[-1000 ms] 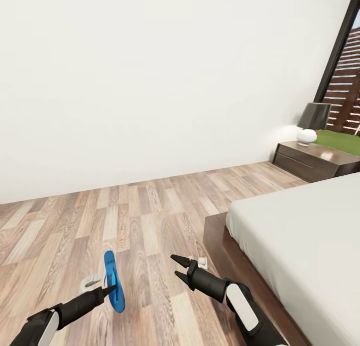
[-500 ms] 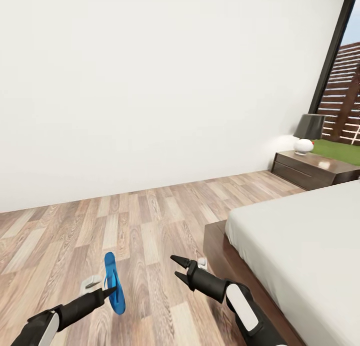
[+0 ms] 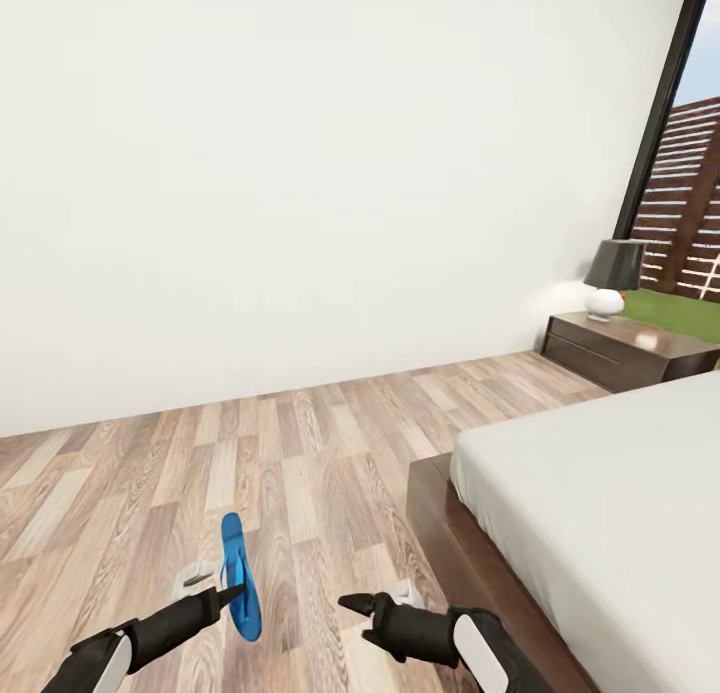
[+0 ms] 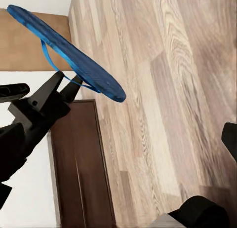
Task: In the bedroom, move the book from the bed onto either nightstand, and place the two sandals side by side next to the bed.
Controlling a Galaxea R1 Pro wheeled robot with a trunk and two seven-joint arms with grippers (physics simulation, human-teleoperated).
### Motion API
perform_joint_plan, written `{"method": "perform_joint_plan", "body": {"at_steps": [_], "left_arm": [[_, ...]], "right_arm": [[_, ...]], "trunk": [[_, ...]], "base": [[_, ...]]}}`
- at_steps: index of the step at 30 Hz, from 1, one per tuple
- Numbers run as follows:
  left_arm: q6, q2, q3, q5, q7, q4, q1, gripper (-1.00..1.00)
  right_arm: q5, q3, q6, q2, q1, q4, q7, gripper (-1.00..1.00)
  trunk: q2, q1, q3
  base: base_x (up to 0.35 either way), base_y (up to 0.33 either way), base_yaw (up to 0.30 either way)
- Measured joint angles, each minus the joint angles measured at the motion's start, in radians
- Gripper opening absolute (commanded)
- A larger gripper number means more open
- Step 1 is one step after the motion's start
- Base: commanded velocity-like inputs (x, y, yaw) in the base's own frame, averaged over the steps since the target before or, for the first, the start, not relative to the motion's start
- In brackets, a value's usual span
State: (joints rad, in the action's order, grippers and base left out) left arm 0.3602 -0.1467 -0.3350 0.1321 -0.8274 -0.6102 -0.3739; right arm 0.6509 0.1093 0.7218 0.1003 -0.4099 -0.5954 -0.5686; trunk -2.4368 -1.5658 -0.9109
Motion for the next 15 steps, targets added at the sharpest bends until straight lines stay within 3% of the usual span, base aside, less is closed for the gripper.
{"method": "perform_joint_plan", "body": {"at_steps": [5,8,15], "left_arm": [[-0.039,0.000,0.005,-0.001,-0.001,0.055,0.000,-1.00],[-0.091,-0.001,0.027,-0.001,-0.001,0.082,0.000,-1.00],[-0.098,0.000,0.031,0.001,-0.001,0.085,0.000,-1.00]], "right_arm": [[-0.018,0.002,-0.001,0.001,0.000,0.026,0.000,1.00],[-0.022,0.002,-0.001,0.001,0.000,0.031,0.001,1.00],[-0.022,0.002,-0.002,0.001,0.000,0.026,0.000,1.00]], "trunk": [[0.035,0.019,0.016],[0.056,0.031,0.025],[0.105,0.058,0.047]], "base": [[0.000,0.000,0.000],[0.000,0.000,0.000],[0.000,0.000,0.000]]}}
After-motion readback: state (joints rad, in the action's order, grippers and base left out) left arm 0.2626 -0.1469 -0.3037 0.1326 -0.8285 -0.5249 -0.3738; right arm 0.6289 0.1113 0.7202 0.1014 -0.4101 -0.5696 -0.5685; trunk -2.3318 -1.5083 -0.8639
